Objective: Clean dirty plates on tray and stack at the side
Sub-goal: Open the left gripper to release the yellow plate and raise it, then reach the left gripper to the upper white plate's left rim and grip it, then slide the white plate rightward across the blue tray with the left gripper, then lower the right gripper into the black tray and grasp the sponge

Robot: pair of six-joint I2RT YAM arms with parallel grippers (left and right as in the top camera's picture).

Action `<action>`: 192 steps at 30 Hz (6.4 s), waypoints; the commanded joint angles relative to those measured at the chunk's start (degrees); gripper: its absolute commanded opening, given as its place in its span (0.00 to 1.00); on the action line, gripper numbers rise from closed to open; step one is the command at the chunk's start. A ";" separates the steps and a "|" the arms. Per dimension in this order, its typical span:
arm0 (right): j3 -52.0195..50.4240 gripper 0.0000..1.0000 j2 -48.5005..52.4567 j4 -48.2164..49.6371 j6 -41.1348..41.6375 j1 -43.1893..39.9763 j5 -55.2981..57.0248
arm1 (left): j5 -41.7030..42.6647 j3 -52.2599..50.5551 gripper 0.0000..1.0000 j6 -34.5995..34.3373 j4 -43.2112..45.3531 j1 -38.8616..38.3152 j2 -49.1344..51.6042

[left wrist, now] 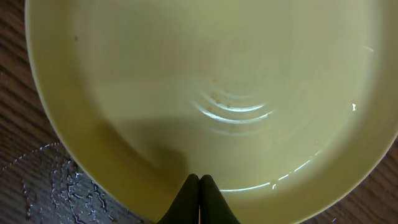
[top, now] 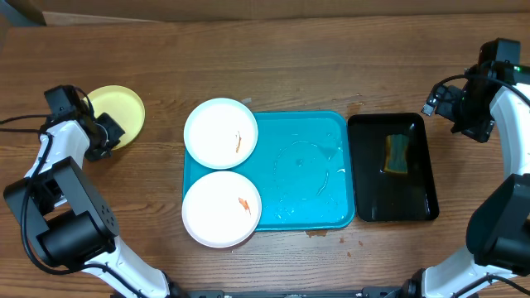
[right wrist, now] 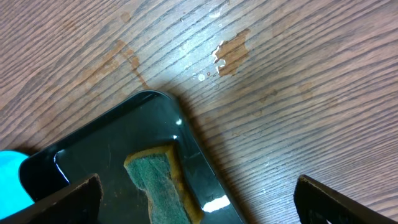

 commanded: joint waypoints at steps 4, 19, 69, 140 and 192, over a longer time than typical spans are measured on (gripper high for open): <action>0.72 1.00 -0.83 0.13 0.07 0.04 -0.04 | -0.39 -0.44 0.04 0.90 -1.66 -0.35 0.09; 0.72 1.00 -0.83 0.13 0.07 0.04 -0.04 | -6.60 -1.03 0.04 0.92 1.42 -0.35 1.70; 0.72 1.00 -0.83 0.13 0.07 0.04 -0.04 | -4.22 19.82 0.53 2.10 -34.10 -29.40 -1.53; 0.72 1.00 -0.83 0.13 0.07 0.04 -0.04 | 4.70 1.73 0.43 0.83 -9.88 -47.32 -1.53; 0.72 1.00 -0.83 0.94 0.66 0.04 -0.20 | -2.78 -2.56 0.04 -9.16 -6.69 -55.58 -1.51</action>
